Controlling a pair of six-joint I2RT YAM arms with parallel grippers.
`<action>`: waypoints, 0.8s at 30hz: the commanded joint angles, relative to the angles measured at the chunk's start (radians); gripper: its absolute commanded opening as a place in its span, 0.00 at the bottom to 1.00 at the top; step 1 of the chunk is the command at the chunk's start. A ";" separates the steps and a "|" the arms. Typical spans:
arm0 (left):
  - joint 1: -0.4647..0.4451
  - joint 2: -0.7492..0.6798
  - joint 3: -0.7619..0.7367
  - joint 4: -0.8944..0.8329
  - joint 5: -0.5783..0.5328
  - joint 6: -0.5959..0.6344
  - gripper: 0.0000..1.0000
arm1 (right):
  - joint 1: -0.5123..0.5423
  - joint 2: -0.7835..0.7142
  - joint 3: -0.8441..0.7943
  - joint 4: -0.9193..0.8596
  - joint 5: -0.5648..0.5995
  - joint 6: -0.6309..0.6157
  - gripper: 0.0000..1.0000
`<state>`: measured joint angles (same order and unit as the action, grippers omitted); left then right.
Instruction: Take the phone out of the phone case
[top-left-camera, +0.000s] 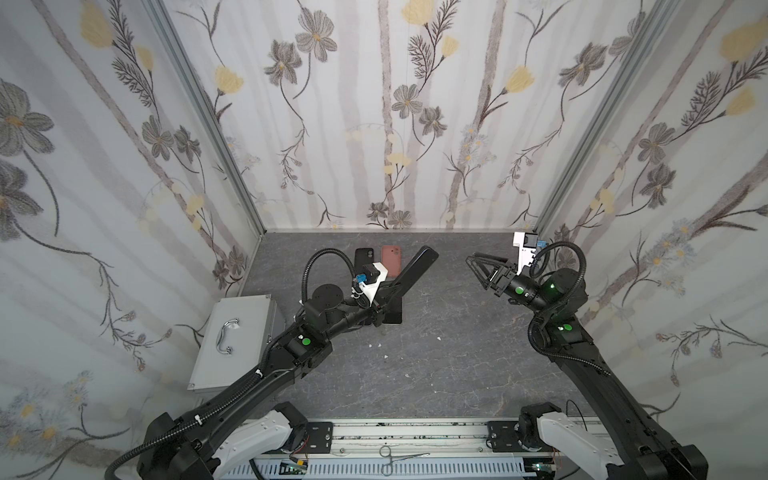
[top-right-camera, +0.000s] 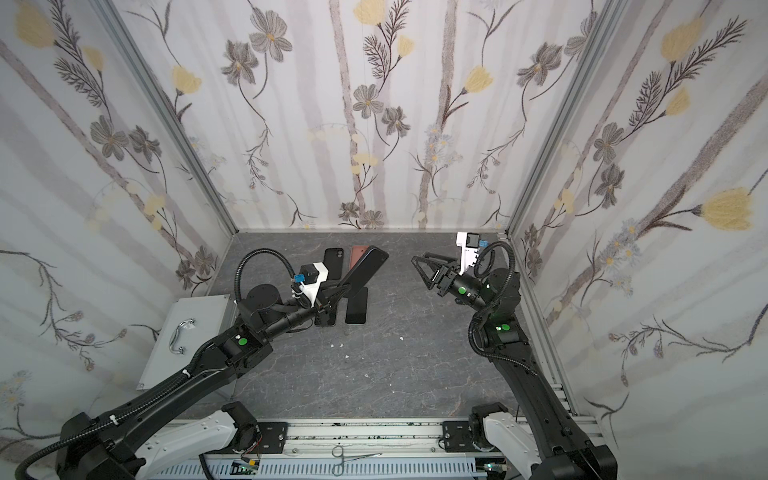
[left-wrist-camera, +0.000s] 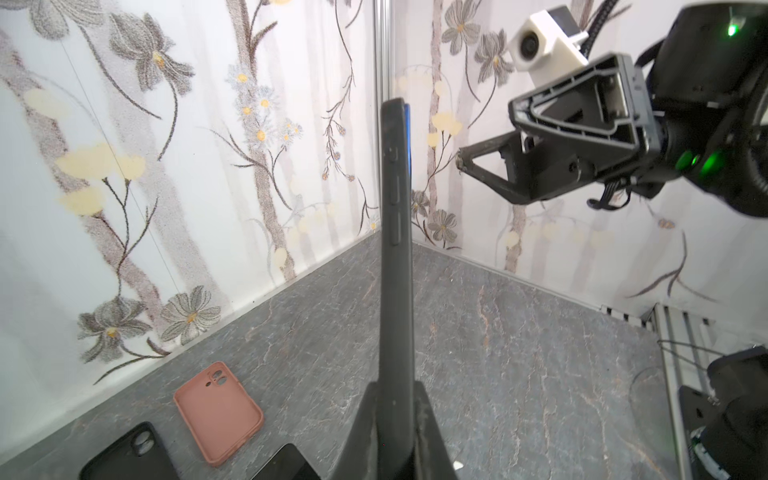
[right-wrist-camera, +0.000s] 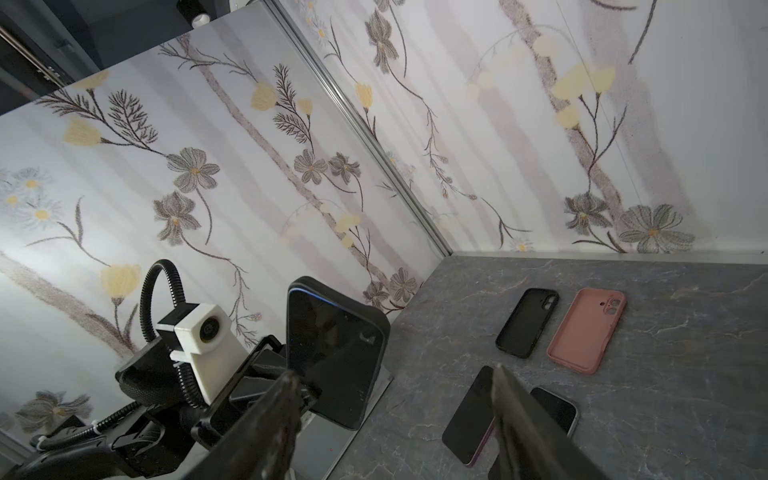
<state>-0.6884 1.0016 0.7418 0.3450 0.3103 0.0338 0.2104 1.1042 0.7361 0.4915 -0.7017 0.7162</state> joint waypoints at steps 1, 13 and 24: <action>0.029 0.005 -0.002 0.213 0.076 -0.182 0.00 | 0.032 -0.024 -0.023 0.106 0.064 -0.122 0.88; 0.078 0.090 -0.042 0.679 0.275 -0.568 0.00 | 0.205 0.138 0.071 0.345 -0.207 -0.060 0.68; 0.076 0.109 -0.027 0.738 0.321 -0.619 0.00 | 0.253 0.267 0.124 0.423 -0.346 -0.006 0.44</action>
<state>-0.6117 1.1072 0.7006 0.9775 0.6090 -0.5575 0.4534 1.3518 0.8433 0.8783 -0.9882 0.6994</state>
